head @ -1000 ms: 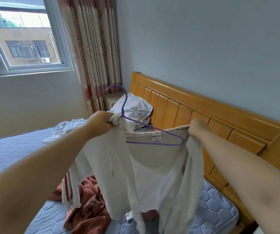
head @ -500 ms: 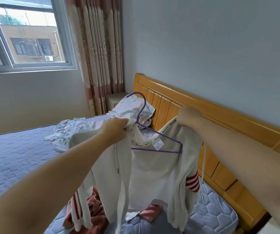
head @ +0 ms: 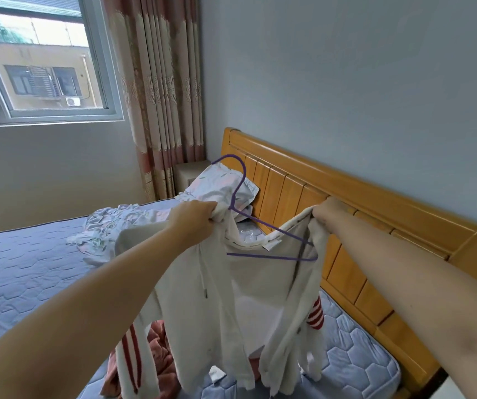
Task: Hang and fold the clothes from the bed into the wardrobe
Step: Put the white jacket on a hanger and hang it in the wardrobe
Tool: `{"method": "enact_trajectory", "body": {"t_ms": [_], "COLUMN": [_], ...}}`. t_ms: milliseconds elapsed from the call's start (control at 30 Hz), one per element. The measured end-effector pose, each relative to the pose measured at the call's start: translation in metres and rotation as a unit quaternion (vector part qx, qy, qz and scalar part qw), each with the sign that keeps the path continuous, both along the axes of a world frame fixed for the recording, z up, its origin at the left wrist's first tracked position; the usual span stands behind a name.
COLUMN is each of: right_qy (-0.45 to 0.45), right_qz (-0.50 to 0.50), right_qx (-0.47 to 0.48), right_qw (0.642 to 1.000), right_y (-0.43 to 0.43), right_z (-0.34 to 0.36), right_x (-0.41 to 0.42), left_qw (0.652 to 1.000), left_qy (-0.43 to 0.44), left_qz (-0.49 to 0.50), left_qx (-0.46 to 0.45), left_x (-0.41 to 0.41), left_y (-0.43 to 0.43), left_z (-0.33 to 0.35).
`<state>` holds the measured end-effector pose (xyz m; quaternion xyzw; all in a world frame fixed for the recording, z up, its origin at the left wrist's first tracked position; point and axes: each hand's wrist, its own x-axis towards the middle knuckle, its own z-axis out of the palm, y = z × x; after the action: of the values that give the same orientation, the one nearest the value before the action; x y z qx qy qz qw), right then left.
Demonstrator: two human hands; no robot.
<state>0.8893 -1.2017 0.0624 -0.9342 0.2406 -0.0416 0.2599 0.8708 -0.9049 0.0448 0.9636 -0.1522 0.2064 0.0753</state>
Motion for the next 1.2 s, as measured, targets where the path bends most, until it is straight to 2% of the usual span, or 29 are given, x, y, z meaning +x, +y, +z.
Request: {"method": "enact_trajectory", "body": {"t_ms": [67,167,233,267,333,433,500,567,633,667,700,733,767,800,833,900,967,1100,1200], "right_qy": [0.019,0.063,0.069,0.069,0.051,-0.027,-0.148,-0.237,-0.208,-0.161,-0.135,-0.154,-0.2,-0.222,-0.196,-0.067,-0.011,-0.037,-0.105], "right_qz": [0.027,0.073,0.088,0.092,0.101,0.095,0.084,0.087,0.18,0.248,0.306,0.333,0.317,0.304,0.311,0.345,0.376,0.413,0.375], "right_qx": [-0.089,-0.292,-0.35,-0.347,-0.251,-0.019,0.129,0.261,0.325,0.315,0.251,0.123,-0.012,-0.1,-0.115,-0.041,-0.016,-0.044,-0.039], "right_qw": [0.995,0.952,0.93,0.931,0.961,0.995,0.977,0.932,0.905,0.902,0.908,0.922,0.927,0.921,0.923,0.935,0.927,0.909,0.92], "right_y": [0.001,0.012,0.02,0.022,0.026,0.036,0.048,0.054,0.055,0.053,0.048,0.041,0.033,0.023,0.013,0.001,-0.001,0.004,0.012], "right_z": [0.001,0.006,0.009,0.011,0.016,0.033,0.048,0.055,0.058,0.054,0.048,0.044,0.041,0.039,0.037,0.034,0.031,0.039,0.048], "right_x": [-0.002,-0.01,-0.012,-0.011,-0.008,-0.004,-0.006,-0.013,-0.022,-0.026,-0.028,-0.029,-0.026,-0.024,-0.022,-0.024,-0.027,-0.027,-0.024], "left_qw": [0.999,0.995,0.995,0.995,0.997,0.998,0.999,0.999,0.992,0.984,0.975,0.968,0.962,0.957,0.953,0.952,0.956,0.966,0.969], "left_qy": [-0.009,-0.025,-0.032,-0.034,-0.027,-0.012,-0.015,-0.007,0.015,0.027,0.033,0.036,0.04,0.043,0.045,0.045,0.034,0.005,-0.04], "left_qz": [0.01,0.031,0.035,0.031,0.013,-0.017,-0.029,-0.028,-0.023,-0.021,-0.02,-0.02,-0.023,-0.027,-0.032,-0.036,-0.036,-0.051,-0.048], "left_qx": [0.038,0.094,0.093,0.084,0.066,0.059,0.033,-0.021,-0.123,-0.177,-0.22,-0.248,-0.268,-0.285,-0.297,-0.302,-0.29,-0.255,-0.239], "left_x": [-0.001,-0.004,-0.004,-0.003,-0.002,-0.004,-0.004,-0.002,0.001,0.002,0.003,0.004,0.005,0.005,0.005,0.005,0.006,0.007,0.008], "left_y": [-0.005,-0.012,-0.013,-0.013,-0.017,-0.029,-0.037,-0.043,-0.046,-0.046,-0.045,-0.043,-0.041,-0.04,-0.038,-0.037,-0.037,-0.047,-0.06], "left_z": [-0.006,-0.013,-0.013,-0.012,-0.012,-0.015,-0.018,-0.018,-0.015,-0.014,-0.013,-0.012,-0.011,-0.009,-0.008,-0.004,0.002,0.022,0.041]}}
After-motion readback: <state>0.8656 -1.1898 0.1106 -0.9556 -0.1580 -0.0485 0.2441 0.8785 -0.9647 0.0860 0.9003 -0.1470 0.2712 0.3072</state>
